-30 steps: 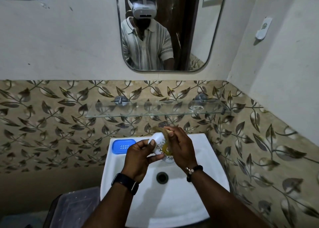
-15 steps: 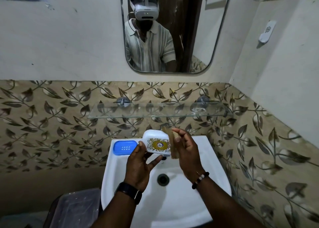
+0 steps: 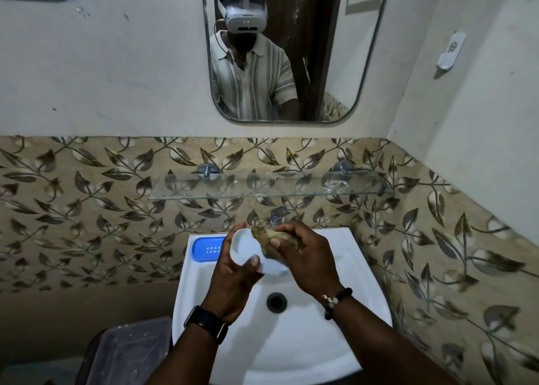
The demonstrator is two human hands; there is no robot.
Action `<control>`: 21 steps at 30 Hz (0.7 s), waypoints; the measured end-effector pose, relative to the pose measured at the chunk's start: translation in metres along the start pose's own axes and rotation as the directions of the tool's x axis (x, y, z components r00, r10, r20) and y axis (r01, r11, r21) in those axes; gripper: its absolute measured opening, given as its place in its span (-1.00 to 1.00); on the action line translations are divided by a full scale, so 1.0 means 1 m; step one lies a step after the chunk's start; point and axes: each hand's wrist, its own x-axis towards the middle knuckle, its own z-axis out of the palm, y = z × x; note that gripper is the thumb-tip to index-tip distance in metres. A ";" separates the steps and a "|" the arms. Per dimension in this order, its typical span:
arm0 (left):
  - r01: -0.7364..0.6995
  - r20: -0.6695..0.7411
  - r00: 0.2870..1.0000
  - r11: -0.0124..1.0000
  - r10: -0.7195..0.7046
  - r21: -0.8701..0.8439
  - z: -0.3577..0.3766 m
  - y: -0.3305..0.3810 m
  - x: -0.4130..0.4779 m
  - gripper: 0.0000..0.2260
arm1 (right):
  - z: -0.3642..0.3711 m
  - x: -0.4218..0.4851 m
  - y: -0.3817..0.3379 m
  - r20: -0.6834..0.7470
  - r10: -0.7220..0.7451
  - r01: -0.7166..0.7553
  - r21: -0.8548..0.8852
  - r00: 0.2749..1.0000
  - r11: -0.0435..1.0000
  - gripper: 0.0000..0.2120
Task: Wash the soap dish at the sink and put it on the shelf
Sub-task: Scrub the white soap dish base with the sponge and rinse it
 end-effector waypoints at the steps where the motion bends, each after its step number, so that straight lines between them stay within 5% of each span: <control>1: -0.006 0.032 0.999 0.998 0.004 0.067 0.001 -0.003 -0.001 -0.22 | 0.005 0.001 -0.005 -0.015 0.021 -0.021 -0.036 1.000 0.999 -0.88; 6: -0.076 0.067 0.996 0.966 0.061 0.247 -0.003 -0.009 -0.004 -0.22 | 0.016 -0.002 -0.017 0.248 -0.149 0.165 -0.045 0.957 0.985 -0.89; 9: -0.102 0.008 0.995 0.960 0.103 0.260 -0.009 -0.005 -0.007 -0.22 | 0.000 0.006 -0.006 0.426 -0.279 0.432 -0.321 0.861 0.843 -0.82; 14: -0.134 -0.047 0.987 0.951 0.153 0.278 -0.008 -0.003 -0.003 -0.25 | -0.001 0.007 -0.008 0.375 -0.226 0.423 -0.612 0.899 0.668 -0.72; 16: -0.127 -0.044 0.988 0.950 0.145 0.286 -0.007 -0.002 -0.002 -0.24 | 0.004 0.005 -0.014 0.323 -0.154 0.327 -0.593 0.934 0.736 -0.71; 19: -0.075 0.035 0.997 0.942 0.068 0.327 -0.010 -0.005 0.000 -0.26 | 0.011 0.003 -0.020 0.337 -0.084 0.183 -0.274 0.938 0.944 -0.72; 21: -0.044 0.086 0.996 0.948 0.017 0.316 -0.014 -0.006 -0.001 -0.28 | 0.013 -0.002 -0.018 0.397 -0.107 0.187 -0.170 0.912 0.967 -0.73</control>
